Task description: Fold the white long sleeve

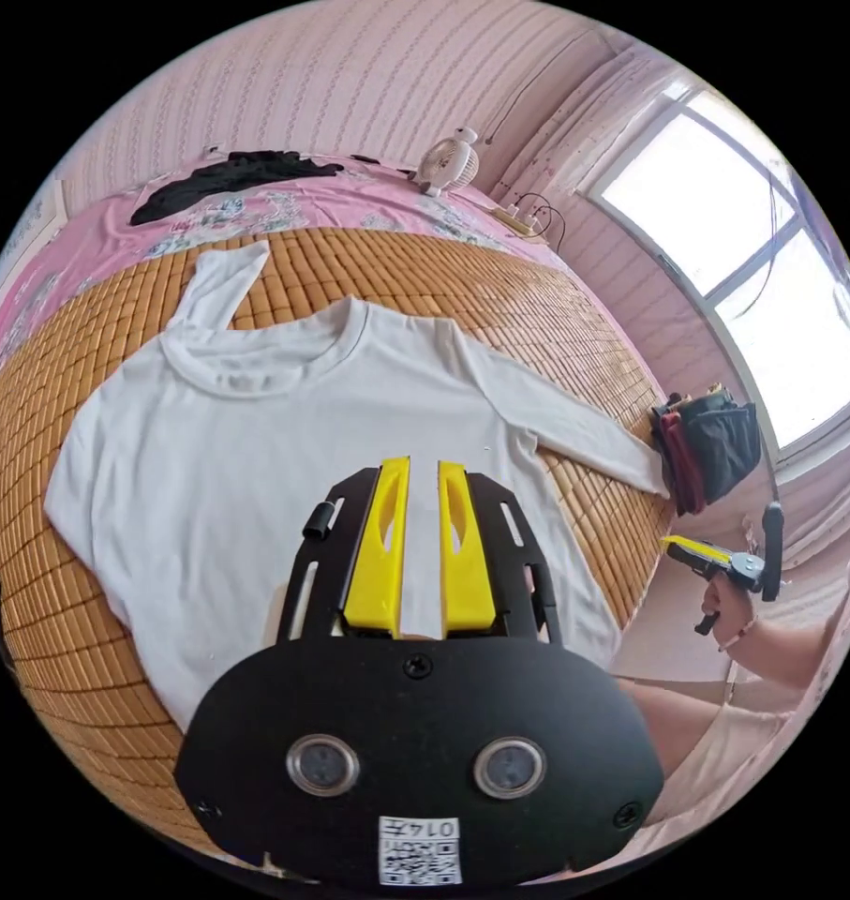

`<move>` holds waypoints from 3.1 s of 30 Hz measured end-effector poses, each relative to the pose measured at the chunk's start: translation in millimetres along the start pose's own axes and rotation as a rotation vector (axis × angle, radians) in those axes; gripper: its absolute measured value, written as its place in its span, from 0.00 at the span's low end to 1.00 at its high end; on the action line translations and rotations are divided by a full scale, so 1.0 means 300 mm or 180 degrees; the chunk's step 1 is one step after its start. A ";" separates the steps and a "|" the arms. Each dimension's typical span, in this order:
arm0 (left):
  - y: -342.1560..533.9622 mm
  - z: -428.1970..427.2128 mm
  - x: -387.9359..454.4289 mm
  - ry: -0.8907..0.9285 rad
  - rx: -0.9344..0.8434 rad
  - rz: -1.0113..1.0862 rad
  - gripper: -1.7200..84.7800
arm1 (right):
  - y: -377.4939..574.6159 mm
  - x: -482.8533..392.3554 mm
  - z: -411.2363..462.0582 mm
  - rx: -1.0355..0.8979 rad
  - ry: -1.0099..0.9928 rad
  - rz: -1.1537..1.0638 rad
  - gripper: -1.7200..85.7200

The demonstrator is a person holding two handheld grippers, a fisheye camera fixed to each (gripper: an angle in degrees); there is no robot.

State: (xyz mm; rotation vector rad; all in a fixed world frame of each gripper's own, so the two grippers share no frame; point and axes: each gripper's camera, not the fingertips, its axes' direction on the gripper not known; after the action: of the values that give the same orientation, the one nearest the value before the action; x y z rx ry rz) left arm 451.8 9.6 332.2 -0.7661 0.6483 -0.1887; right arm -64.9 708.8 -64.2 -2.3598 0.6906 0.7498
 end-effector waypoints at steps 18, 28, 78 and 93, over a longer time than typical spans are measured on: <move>0.586 -0.430 -0.396 -0.0485 0.0117 -0.1140 0.04 | -1.298 -1.420 0.267 0.0292 -0.0614 -0.2252 0.06; 0.665 -0.550 -0.473 -0.0243 0.0106 -0.1084 0.01 | -1.584 -1.595 0.540 -0.0422 -0.0260 -0.1884 0.04; 1.329 -1.556 -0.716 -0.2041 -0.0459 -0.1458 0.03 | -0.994 -2.119 0.298 -0.0036 -0.0377 -0.3831 0.02; 1.445 -1.596 -1.029 -0.1113 0.0023 -0.2806 0.08 | -0.942 -2.196 0.328 -0.0091 -0.0088 -0.3898 0.02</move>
State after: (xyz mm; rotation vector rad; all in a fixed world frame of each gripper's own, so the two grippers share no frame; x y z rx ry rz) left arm -113.7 158.8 -80.9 -1.0114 -0.0576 -0.8393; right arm -394.3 1167.3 388.5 -2.2160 -0.7720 0.2091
